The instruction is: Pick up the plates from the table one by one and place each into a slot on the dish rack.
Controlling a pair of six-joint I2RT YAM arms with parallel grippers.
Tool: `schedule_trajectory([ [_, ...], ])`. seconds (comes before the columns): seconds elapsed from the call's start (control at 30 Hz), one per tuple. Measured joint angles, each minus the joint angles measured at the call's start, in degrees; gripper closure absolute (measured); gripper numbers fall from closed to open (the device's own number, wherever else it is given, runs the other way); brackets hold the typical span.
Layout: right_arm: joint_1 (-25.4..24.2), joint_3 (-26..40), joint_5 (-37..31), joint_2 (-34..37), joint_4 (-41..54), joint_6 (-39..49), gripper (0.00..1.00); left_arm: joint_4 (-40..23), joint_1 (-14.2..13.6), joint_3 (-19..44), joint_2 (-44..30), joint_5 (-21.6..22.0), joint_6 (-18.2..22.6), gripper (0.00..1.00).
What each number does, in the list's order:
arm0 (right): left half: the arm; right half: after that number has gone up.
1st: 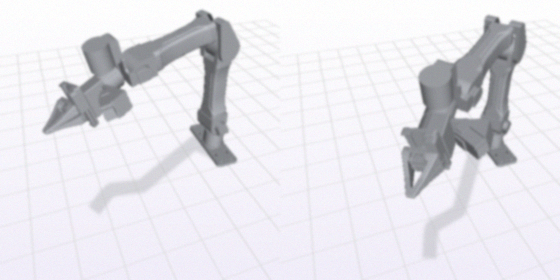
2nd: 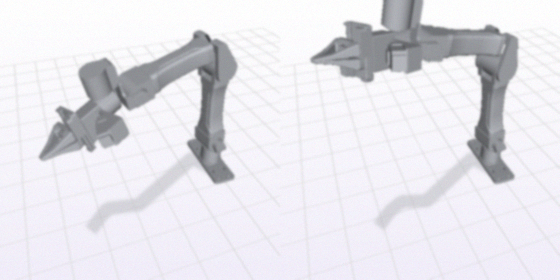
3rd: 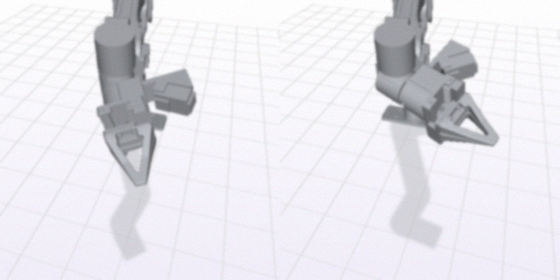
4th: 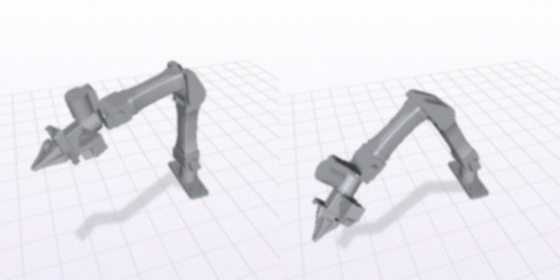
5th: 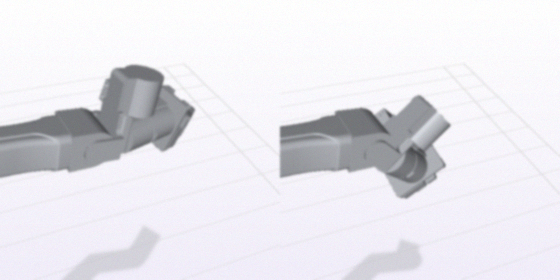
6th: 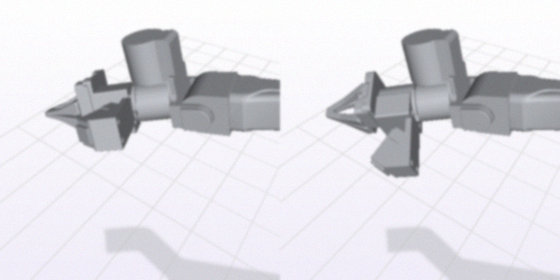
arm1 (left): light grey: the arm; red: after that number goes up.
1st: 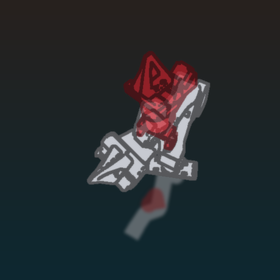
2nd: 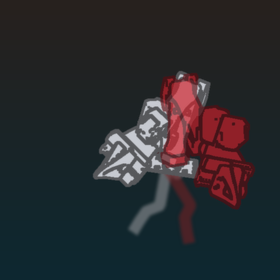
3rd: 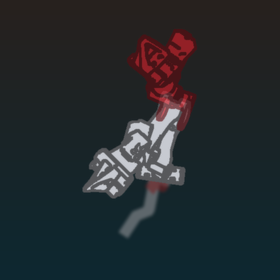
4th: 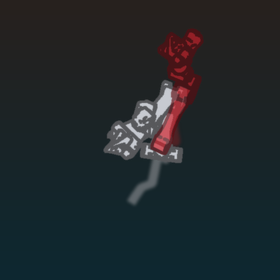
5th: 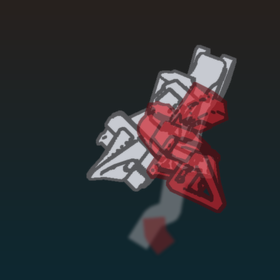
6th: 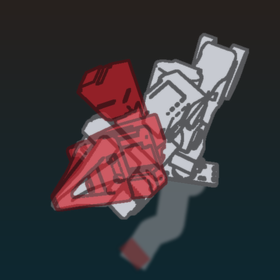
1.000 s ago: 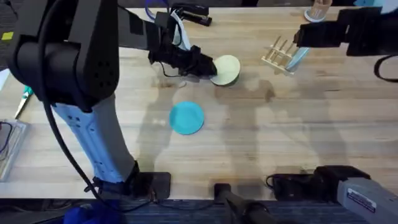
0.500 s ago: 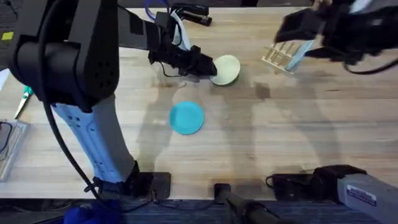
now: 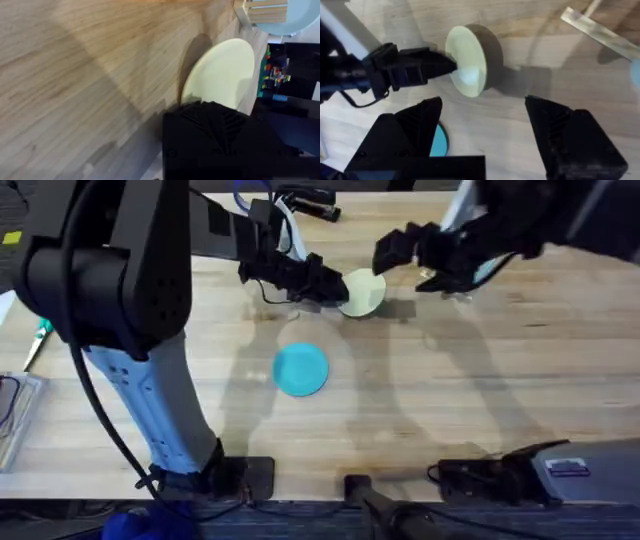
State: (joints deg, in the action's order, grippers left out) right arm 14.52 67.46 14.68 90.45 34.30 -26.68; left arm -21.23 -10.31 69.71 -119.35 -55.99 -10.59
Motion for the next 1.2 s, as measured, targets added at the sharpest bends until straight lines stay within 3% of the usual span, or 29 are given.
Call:
schedule_trajectory([
  [0.5,3.0,0.0,0.0,10.1,-9.1,-0.6,0.006,0.0,0.0,0.0,0.0,0.0,0.0,0.96],
  [1.2,4.1,0.0,0.0,12.7,-12.0,-5.6,0.005,0.0,0.0,0.0,0.0,0.0,0.0,0.96],
])
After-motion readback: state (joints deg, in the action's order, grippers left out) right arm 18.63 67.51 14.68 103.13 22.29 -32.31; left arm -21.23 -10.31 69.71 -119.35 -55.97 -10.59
